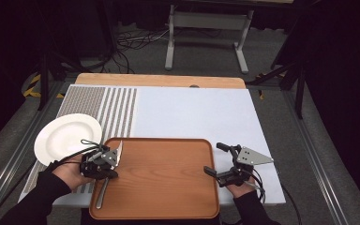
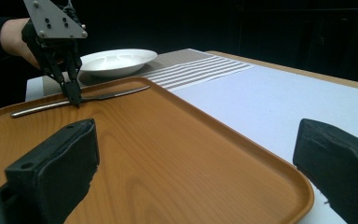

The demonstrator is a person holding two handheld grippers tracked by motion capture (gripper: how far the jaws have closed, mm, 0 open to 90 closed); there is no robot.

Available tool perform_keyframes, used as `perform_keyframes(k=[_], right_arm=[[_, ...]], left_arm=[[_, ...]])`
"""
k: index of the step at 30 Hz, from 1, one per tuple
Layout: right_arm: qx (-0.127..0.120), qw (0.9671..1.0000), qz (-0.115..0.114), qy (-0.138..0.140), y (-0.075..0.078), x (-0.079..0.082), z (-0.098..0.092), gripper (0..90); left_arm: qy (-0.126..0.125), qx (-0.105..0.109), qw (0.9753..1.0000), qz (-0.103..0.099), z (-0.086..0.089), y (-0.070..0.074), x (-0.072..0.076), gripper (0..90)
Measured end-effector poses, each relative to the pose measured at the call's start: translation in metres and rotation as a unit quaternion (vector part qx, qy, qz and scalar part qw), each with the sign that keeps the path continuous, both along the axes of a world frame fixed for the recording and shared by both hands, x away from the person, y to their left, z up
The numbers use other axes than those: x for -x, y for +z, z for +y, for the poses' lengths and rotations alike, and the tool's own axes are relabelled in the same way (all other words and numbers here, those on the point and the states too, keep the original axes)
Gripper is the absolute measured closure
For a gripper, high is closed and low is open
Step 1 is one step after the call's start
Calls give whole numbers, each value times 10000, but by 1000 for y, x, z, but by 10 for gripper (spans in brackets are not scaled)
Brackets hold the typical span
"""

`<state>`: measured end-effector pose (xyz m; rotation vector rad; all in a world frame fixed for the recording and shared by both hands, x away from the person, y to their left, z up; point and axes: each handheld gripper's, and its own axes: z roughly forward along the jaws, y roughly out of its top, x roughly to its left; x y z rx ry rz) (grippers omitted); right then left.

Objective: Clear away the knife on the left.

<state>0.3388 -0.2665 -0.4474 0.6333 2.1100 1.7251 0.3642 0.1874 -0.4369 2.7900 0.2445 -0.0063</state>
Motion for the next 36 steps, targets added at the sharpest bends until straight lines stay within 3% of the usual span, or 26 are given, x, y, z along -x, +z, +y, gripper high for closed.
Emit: perform_keyframes(k=[9, 22, 26, 28, 29, 32, 36], right_arm=[[3, 10000, 2, 5, 0, 0, 0, 9], [2, 10000, 5, 1, 0, 0, 0, 9], [0, 10000, 6, -3, 0, 0, 0, 9], [2, 10000, 3, -8, 0, 0, 0, 10], [3, 10000, 1, -9, 0, 0, 0, 9], [-11, 10000, -2, -20, 0, 0, 0, 9], [-19, 10000, 0, -26, 0, 0, -1, 9]], left_arm=[[172, 11, 9998, 25, 10, -1, 3, 900], [207, 91, 9997, 64, 12, -1, 3, 900], [245, 348, 9991, 51, 13, 5, 5, 895], [294, 574, 9979, -23, 15, 9, 6, 818], [294, 574, 9979, -23, 15, 9, 6, 763], [481, 1177, 9914, -320, 18, 15, 9, 508], [766, 1638, 9821, -521, 25, 19, 12, 271]])
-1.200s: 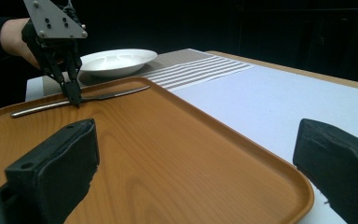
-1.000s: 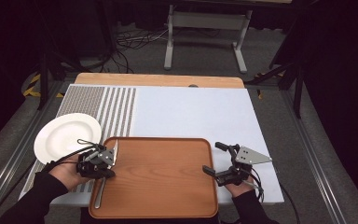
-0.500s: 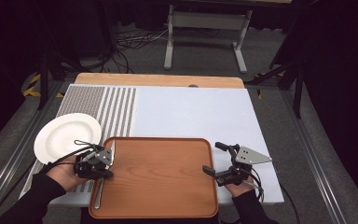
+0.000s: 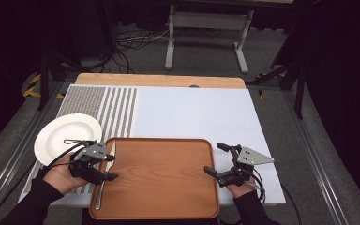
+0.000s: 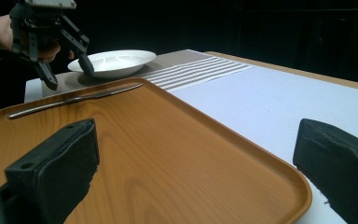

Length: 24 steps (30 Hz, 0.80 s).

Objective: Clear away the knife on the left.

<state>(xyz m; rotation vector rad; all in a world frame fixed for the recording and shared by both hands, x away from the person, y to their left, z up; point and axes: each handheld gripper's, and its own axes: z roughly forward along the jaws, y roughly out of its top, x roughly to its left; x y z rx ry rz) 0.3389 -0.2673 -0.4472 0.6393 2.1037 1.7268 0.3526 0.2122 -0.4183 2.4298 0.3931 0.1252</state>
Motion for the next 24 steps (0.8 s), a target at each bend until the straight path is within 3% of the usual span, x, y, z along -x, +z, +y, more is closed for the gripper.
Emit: perform_keyframes(k=[4, 8, 12, 15, 16, 18, 19, 20, 21, 24], right_arm=[[-2, 10000, -3, -6, 0, 0, 0, 9], [2, 10000, -5, -12, 0, 0, 0, 9], [3, 10000, -2, -9, 0, 0, 0, 9], [4, 10000, -13, 0, 0, 0, 0, 9], [5, 10000, -13, -2, 0, 0, 0, 9], [2, 10000, -11, -1, 0, 0, 0, 9], [4, 10000, -15, 1, 0, 0, 0, 9], [4, 10000, -15, 1, 0, 0, 0, 9], [7, 10000, -17, 1, 0, 0, 0, 9], [12, 10000, -19, -4, 0, 0, 0, 9]], left_arm=[[338, 376, 9984, -257, 5, 2, 7, 110], [447, 802, 9950, -398, 12, 3, 11, 78], [625, 1284, 9872, -715, 21, 2, 16, 36], [740, 1701, 9787, -877, 29, 1, 20, 28], [740, 1701, 9787, -877, 29, 1, 20, 26], [879, 2012, 9701, -1032, 36, -1, 24, 21], [984, 2209, 9635, -1150, 41, -3, 27, 18], [984, 2209, 9635, -1150, 41, -3, 27, 18], [1052, 2475, 9547, -1273, 45, -8, 29, 18], [1194, 2754, 9452, -1287, 50, -18, 30, 18]])
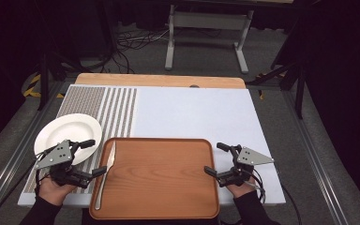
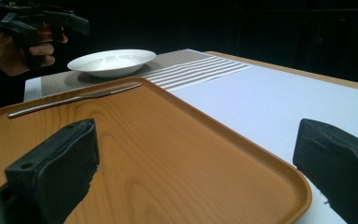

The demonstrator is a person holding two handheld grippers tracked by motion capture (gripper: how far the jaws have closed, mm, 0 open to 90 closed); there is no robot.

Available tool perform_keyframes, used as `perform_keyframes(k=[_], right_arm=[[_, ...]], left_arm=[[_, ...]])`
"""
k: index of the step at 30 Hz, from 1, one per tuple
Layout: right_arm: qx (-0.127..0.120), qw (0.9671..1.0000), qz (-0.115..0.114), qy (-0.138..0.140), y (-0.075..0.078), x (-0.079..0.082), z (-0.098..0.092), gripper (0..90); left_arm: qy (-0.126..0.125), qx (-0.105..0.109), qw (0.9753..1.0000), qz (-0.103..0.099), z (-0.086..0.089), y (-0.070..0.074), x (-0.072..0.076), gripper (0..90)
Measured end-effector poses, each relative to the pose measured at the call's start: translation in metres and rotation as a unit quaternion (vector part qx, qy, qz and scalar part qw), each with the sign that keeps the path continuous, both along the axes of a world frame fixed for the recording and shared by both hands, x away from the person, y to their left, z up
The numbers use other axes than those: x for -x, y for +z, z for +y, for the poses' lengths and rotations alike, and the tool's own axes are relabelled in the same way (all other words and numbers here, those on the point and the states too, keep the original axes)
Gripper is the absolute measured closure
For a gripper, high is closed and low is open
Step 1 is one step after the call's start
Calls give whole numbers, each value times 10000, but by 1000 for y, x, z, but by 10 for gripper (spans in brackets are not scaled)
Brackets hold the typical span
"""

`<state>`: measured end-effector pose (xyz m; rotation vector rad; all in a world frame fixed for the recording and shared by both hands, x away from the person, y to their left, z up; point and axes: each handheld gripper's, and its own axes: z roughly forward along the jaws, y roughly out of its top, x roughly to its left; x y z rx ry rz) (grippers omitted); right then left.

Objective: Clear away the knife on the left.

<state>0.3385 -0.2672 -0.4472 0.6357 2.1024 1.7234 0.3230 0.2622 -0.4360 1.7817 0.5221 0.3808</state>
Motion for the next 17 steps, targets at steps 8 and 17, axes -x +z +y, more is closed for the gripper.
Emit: perform_keyframes(k=[8, 17], right_arm=[[-12, 10000, -18, -22, 0, 0, -1, 9], [-5, 10000, -27, -42, 0, 1, 0, 9]], left_arm=[[243, 414, 9984, 300, 11, -24, 0, 2], [306, 403, 9985, 199, 14, -26, 1, 0]])
